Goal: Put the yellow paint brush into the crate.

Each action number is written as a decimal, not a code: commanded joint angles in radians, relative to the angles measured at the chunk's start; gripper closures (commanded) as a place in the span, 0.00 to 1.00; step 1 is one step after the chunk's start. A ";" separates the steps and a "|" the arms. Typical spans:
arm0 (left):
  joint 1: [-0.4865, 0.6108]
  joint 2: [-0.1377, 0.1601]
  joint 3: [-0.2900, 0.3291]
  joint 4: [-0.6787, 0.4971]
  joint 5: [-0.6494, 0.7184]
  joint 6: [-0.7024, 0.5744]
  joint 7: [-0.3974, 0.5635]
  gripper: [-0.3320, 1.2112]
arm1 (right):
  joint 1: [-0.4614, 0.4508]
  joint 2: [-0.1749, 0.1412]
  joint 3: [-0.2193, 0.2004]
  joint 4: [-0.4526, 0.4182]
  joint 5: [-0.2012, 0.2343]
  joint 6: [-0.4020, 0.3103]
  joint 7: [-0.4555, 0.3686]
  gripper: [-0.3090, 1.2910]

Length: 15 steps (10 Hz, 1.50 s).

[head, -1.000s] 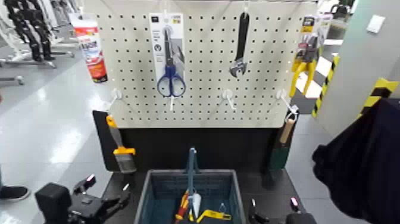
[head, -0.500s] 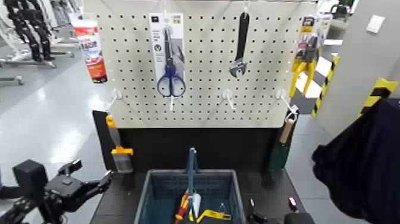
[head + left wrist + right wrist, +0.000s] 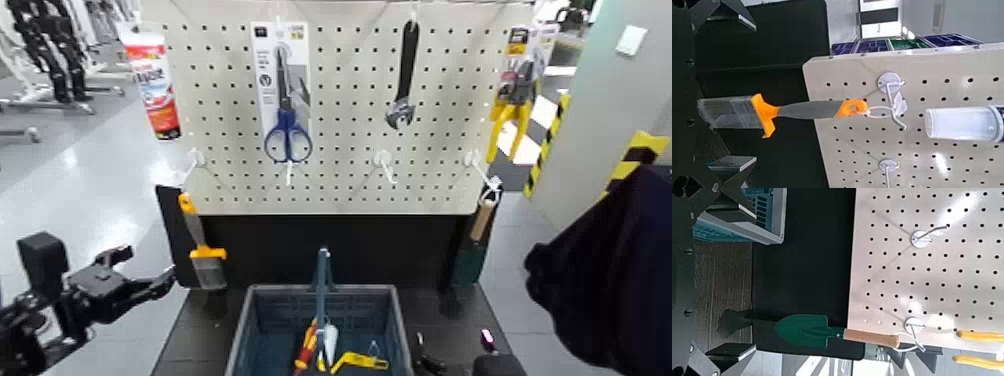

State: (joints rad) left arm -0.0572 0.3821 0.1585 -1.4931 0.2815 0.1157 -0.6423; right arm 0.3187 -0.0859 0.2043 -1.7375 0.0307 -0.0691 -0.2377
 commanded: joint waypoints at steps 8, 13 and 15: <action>-0.302 0.106 -0.272 0.283 0.116 -0.014 -0.106 0.30 | -0.010 0.003 0.012 0.013 -0.011 0.000 0.001 0.28; -0.317 0.107 -0.283 0.295 0.137 -0.007 -0.116 0.66 | -0.012 0.002 0.013 0.018 -0.014 -0.005 0.003 0.28; -0.314 0.104 -0.283 0.292 0.131 0.001 -0.111 0.81 | -0.013 0.000 0.013 0.023 -0.020 -0.009 0.005 0.28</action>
State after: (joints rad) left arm -0.3721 0.4872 -0.1244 -1.1999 0.4149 0.1145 -0.7540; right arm 0.3059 -0.0844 0.2178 -1.7156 0.0117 -0.0765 -0.2333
